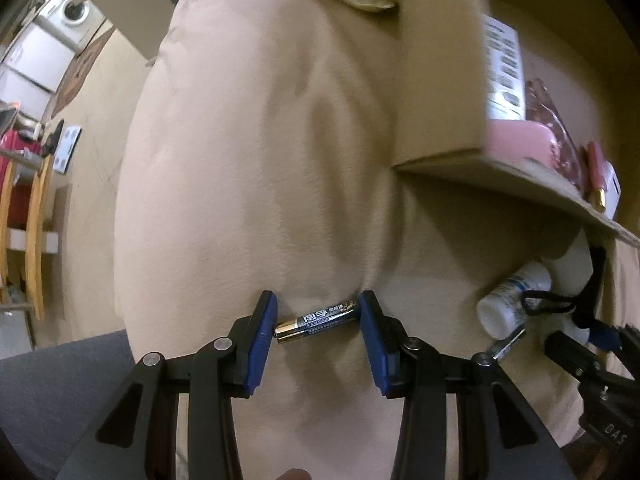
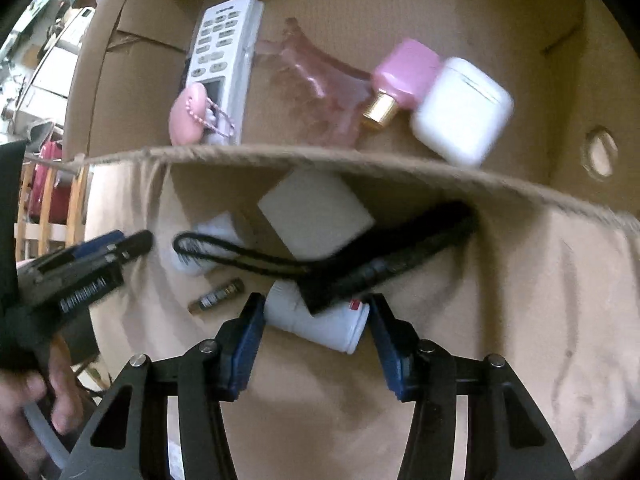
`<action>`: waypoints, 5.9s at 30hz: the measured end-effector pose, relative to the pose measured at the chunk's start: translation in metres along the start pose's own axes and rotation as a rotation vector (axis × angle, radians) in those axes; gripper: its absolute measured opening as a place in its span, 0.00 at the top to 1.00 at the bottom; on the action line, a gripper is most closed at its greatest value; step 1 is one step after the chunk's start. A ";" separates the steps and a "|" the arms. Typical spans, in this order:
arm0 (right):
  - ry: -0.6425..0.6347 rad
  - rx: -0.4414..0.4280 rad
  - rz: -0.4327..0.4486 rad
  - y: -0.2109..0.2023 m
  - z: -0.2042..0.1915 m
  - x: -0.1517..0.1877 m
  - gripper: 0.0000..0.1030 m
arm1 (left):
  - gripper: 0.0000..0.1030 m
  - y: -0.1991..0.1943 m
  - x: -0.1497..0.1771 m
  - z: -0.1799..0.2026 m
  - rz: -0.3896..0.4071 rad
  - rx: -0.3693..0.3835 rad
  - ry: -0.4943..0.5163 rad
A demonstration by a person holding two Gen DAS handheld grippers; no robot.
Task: Organize rigid objects
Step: 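Grasp the gold-tipped AA battery with the left tool while the right tool grasps a white pill bottle, then carry the AA battery and pill bottle into the box, then open both tools to release the battery and pill bottle in the box, then grasp the white labelled medicine bottle on the bed with the left tool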
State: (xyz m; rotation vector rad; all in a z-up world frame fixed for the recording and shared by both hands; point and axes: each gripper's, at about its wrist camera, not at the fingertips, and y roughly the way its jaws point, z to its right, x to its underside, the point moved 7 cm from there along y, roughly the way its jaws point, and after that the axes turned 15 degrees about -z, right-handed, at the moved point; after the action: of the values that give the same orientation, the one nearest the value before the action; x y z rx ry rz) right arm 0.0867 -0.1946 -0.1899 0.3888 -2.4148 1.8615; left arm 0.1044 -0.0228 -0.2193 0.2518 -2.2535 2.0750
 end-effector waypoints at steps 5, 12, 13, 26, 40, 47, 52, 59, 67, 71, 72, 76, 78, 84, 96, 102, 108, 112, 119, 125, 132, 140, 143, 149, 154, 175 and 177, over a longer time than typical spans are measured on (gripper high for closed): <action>0.024 0.036 -0.001 -0.006 0.022 0.017 0.46 | 0.62 0.001 -0.003 -0.026 -0.010 -0.003 -0.064; 0.029 -0.023 0.073 -0.035 0.026 0.033 0.46 | 0.62 -0.029 0.013 -0.024 0.009 0.068 -0.031; 0.024 -0.029 0.085 -0.042 0.027 0.037 0.46 | 0.63 -0.035 0.016 -0.023 0.017 0.071 -0.020; -0.009 -0.112 0.317 -0.129 0.019 0.045 0.46 | 0.63 -0.118 0.043 0.007 0.169 0.113 0.134; -0.037 -0.076 0.424 -0.182 0.009 0.010 0.46 | 0.63 -0.172 0.005 0.059 0.274 0.121 0.232; -0.013 -0.079 0.426 -0.180 0.018 -0.027 0.46 | 0.63 -0.165 -0.024 0.081 0.278 0.070 0.270; 0.025 -0.095 0.401 -0.157 0.031 -0.046 0.46 | 0.63 -0.146 -0.044 0.092 0.274 0.042 0.298; 0.023 -0.076 0.325 -0.119 0.031 -0.057 0.46 | 0.63 -0.113 -0.061 0.098 0.274 0.032 0.319; 0.008 -0.030 0.265 -0.096 0.029 -0.069 0.46 | 0.63 -0.099 -0.065 0.105 0.269 0.011 0.330; 0.004 -0.031 0.237 -0.088 0.026 -0.071 0.46 | 0.63 -0.093 -0.064 0.107 0.269 -0.013 0.338; 0.005 -0.030 0.229 -0.086 0.026 -0.071 0.46 | 0.63 -0.092 -0.064 0.108 0.278 -0.025 0.344; 0.006 -0.023 0.195 -0.077 0.026 -0.070 0.46 | 0.63 -0.092 -0.062 0.111 0.287 -0.039 0.351; 0.003 -0.015 0.187 -0.074 0.025 -0.069 0.46 | 0.63 -0.092 -0.062 0.111 0.288 -0.045 0.352; 0.002 -0.015 0.175 -0.072 0.023 -0.067 0.46 | 0.62 -0.091 -0.056 0.116 0.297 -0.070 0.364; 0.027 -0.082 0.272 -0.099 0.026 -0.070 0.30 | 0.29 -0.103 -0.057 0.111 0.289 -0.008 0.316; 0.049 -0.113 0.384 -0.127 0.032 -0.070 0.00 | 0.08 -0.119 -0.053 0.113 0.305 0.058 0.302; 0.061 -0.106 0.417 -0.134 0.034 -0.073 0.00 | 0.08 -0.122 -0.053 0.107 0.305 0.069 0.286; 0.066 -0.095 0.418 -0.134 0.033 -0.076 0.00 | 0.08 -0.125 -0.054 0.103 0.284 0.098 0.262; 0.076 -0.106 0.445 -0.144 0.036 -0.065 0.00 | 0.08 -0.142 -0.040 0.092 0.290 0.112 0.271; 0.082 -0.120 0.472 -0.155 0.035 -0.041 0.00 | 0.08 -0.148 -0.023 0.070 0.314 0.096 0.237; 0.066 -0.094 0.455 -0.151 0.030 -0.007 0.00 | 0.08 -0.131 0.000 0.045 0.284 0.119 0.189; 0.084 -0.080 0.360 -0.116 0.031 0.022 0.00 | 0.08 -0.108 0.010 0.023 0.238 0.146 0.112; 0.084 -0.087 0.327 -0.104 0.030 0.024 0.00 | 0.08 -0.099 0.009 0.021 0.211 0.167 0.083; 0.122 -0.142 0.276 -0.089 0.033 0.018 0.00 | 0.08 -0.070 0.010 0.035 0.116 0.173 0.107; 0.155 -0.162 0.265 -0.086 0.037 0.011 0.00 | 0.17 -0.042 0.013 0.067 0.033 0.083 0.258; 0.138 -0.089 0.148 -0.056 0.049 -0.002 0.00 | 0.67 -0.018 0.008 0.096 0.017 -0.009 0.417; 0.067 0.009 0.101 -0.046 0.044 -0.007 0.00 | 0.67 -0.016 0.003 0.079 0.001 -0.009 0.344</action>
State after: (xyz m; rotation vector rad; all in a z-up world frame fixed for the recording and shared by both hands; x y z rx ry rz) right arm 0.1092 -0.2460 -0.1599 0.2051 -2.4257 1.8929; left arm 0.1086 -0.1023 -0.2101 -0.1016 -2.0560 1.9305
